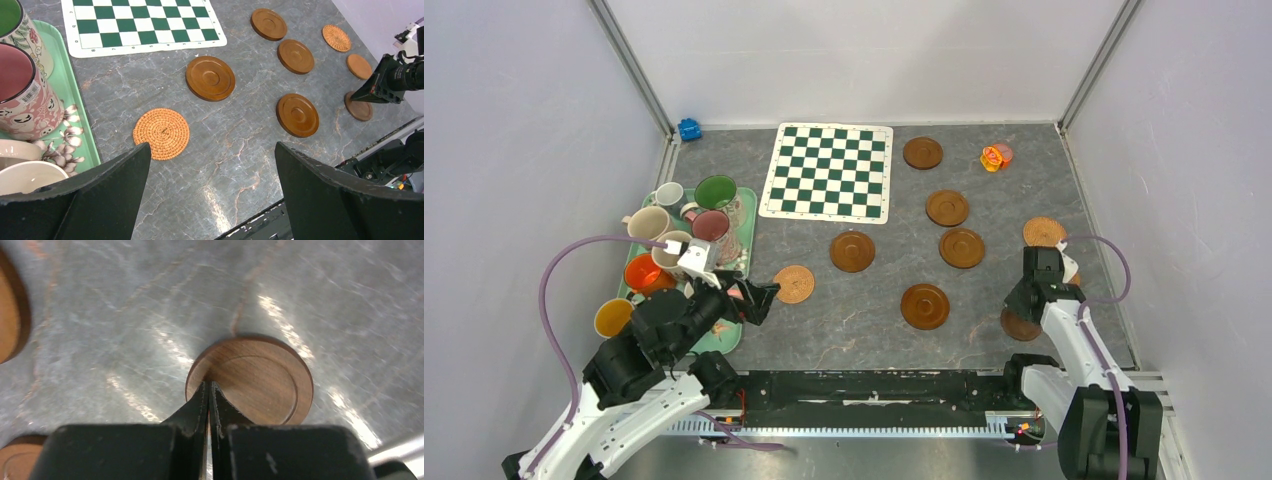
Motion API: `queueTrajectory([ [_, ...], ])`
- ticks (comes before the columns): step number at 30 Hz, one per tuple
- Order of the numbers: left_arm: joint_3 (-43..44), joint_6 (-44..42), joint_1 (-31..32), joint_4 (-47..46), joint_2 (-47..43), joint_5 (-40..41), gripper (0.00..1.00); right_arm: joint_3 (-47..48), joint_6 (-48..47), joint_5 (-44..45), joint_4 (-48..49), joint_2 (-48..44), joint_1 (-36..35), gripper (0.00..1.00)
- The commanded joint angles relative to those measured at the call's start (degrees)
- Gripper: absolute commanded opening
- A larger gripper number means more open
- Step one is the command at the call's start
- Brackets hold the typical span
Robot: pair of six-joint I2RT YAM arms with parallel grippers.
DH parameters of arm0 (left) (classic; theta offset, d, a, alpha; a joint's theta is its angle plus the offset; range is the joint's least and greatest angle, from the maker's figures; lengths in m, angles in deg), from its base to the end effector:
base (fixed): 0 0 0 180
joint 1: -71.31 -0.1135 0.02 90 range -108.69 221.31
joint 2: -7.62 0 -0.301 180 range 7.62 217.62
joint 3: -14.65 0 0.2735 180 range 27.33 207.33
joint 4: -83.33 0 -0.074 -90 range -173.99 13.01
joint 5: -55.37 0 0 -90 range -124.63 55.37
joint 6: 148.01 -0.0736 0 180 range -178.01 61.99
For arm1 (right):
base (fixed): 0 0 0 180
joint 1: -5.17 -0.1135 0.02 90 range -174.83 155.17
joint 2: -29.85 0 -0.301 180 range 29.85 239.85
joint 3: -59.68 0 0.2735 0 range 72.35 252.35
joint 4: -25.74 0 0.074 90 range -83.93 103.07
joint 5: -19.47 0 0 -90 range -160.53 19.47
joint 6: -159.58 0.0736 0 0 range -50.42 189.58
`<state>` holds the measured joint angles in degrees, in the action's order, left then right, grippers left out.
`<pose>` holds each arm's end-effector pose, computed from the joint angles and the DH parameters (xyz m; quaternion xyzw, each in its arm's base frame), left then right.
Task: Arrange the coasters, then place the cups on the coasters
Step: Move the coaster to the center of the board.
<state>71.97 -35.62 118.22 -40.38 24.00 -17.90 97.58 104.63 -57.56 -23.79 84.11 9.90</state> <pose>0.0682 -0.0419 0.3394 0.0809 0.7875 -0.2459 0.5593 0.1642 -0.0302 0.1478 0.3528 0.9057 -0.0523 0.2292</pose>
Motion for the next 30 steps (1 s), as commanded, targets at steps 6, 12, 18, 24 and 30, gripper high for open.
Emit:
queueTrajectory([
  [6,0.01,-1.21,0.15,-1.69,0.39,1.89,1.0,-4.9,-8.05,-15.68,17.91,-1.63,0.01,0.0],
  [12,-0.06,-1.13,0.14,-1.71,0.6,1.99,1.0,-6.5,-8.07,-13.34,25.43,1.96,0.01,0.0],
  [18,0.01,-1.12,0.19,-1.6,1.12,1.82,1.0,-4.53,-8.16,-12.09,32.84,10.09,0.01,0.0],
  [24,0.02,-1.12,0.19,-1.51,0.63,2.24,1.0,-0.73,-9.45,-10.16,38.44,15.8,0.01,0.0],
  [30,0.01,-1.12,0.19,-1.52,0.49,2.34,1.0,3.02,-10.33,-9.53,43.01,22.73,-0.01,0.0],
])
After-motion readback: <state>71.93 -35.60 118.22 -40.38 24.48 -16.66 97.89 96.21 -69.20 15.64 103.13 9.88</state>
